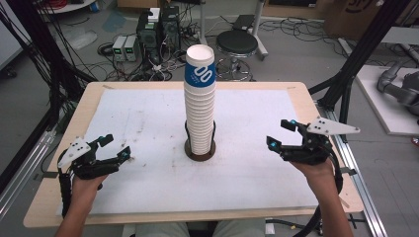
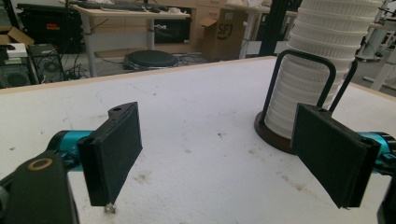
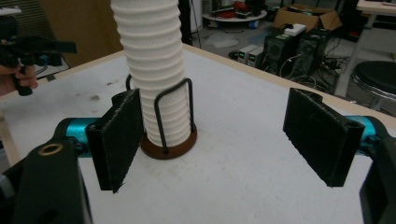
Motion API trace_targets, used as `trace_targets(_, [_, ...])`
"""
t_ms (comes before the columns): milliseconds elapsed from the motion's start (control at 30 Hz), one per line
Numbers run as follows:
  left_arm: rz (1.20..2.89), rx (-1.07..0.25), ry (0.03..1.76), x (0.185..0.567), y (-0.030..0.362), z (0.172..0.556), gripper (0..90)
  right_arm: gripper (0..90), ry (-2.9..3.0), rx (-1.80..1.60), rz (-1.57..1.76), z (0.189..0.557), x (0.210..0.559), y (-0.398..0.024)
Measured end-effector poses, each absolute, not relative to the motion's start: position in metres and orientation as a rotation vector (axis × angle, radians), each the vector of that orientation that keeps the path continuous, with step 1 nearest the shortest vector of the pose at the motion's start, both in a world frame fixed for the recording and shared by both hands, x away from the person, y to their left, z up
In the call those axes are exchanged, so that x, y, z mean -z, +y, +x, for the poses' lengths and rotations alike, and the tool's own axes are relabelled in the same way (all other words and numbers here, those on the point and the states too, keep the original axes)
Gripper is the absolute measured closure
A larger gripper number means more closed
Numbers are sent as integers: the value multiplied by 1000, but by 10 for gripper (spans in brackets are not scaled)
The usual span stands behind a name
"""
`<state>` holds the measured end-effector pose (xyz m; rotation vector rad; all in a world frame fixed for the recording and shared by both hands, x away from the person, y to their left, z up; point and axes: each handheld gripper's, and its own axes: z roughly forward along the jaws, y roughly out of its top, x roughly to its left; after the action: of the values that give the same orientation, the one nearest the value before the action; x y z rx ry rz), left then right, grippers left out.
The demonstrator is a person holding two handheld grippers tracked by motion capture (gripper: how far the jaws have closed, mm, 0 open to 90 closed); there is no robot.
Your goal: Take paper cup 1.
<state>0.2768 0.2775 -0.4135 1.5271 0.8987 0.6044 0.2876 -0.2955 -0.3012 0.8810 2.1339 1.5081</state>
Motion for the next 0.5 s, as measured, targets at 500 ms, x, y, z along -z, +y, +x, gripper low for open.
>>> trace_targets(500, [1530, -588, 891, 415, 276, 276, 164, 209, 2240, -1532, 731, 313, 242, -254])
